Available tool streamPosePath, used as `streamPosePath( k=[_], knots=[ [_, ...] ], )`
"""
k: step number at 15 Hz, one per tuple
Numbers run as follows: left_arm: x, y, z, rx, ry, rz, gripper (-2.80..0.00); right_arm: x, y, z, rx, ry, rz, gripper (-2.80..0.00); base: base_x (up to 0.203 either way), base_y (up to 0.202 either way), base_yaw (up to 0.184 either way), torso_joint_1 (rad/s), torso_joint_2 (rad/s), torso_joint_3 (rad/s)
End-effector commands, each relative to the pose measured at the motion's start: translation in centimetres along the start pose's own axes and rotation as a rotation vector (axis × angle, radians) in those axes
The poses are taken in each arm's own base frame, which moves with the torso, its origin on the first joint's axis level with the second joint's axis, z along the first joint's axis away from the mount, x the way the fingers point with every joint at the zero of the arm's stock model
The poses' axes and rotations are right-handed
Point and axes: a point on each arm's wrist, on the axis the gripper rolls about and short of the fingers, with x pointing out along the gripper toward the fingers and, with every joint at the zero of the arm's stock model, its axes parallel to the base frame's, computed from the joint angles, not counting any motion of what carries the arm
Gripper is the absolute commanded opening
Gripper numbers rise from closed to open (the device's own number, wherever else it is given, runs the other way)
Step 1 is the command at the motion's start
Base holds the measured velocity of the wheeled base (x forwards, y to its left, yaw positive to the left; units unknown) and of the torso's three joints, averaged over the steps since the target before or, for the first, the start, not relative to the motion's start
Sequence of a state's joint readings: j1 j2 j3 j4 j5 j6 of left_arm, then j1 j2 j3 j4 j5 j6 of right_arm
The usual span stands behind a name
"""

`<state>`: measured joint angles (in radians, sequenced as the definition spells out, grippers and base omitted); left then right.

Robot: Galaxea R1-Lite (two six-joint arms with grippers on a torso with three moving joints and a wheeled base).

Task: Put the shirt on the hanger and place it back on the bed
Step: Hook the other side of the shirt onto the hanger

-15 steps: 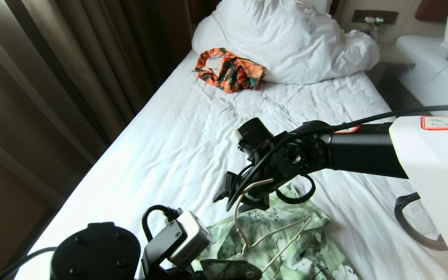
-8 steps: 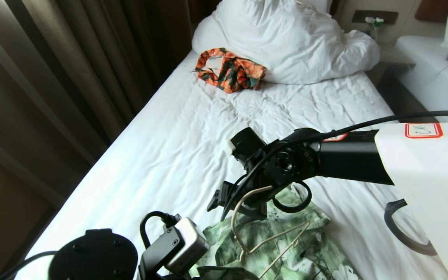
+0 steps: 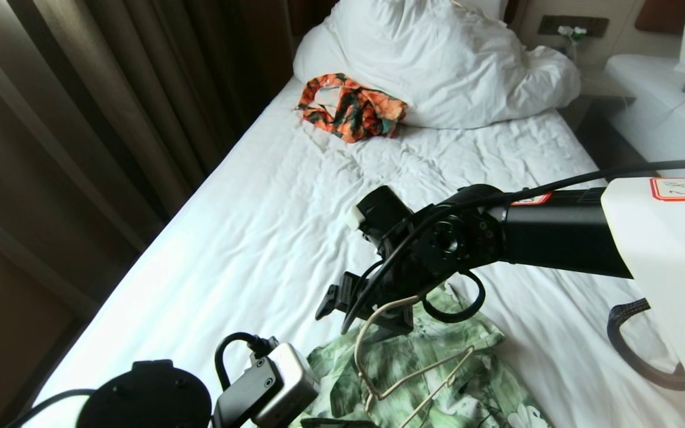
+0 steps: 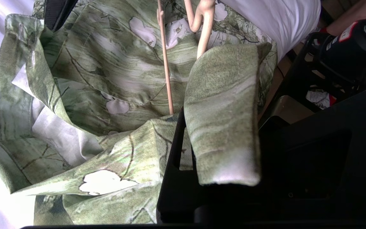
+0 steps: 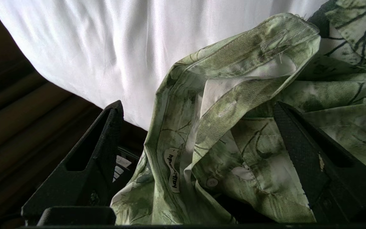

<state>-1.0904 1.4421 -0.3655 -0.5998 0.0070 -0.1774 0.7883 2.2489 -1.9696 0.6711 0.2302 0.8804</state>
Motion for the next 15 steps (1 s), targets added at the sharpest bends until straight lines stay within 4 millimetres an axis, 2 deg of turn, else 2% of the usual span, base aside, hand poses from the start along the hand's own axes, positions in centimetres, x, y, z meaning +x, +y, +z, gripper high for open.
streamPosePath(
  k=[1, 15],
  knots=[
    [0.0, 0.0, -0.1, -0.002, 0.003, 0.001, -2.8, -0.2, 0.3, -0.3, -0.002, 0.006, 0.004, 0.0, 0.0, 0.0, 0.0, 0.0, 0.0, 0.0],
    [-0.7, -0.1, 0.0, 0.002, -0.05, -0.014, -2.8, 2.3, -0.4, -0.1, 0.001, -0.022, -0.053, 0.0, 0.0, 0.0, 0.0, 0.0, 0.0, 0.0]
  ],
)
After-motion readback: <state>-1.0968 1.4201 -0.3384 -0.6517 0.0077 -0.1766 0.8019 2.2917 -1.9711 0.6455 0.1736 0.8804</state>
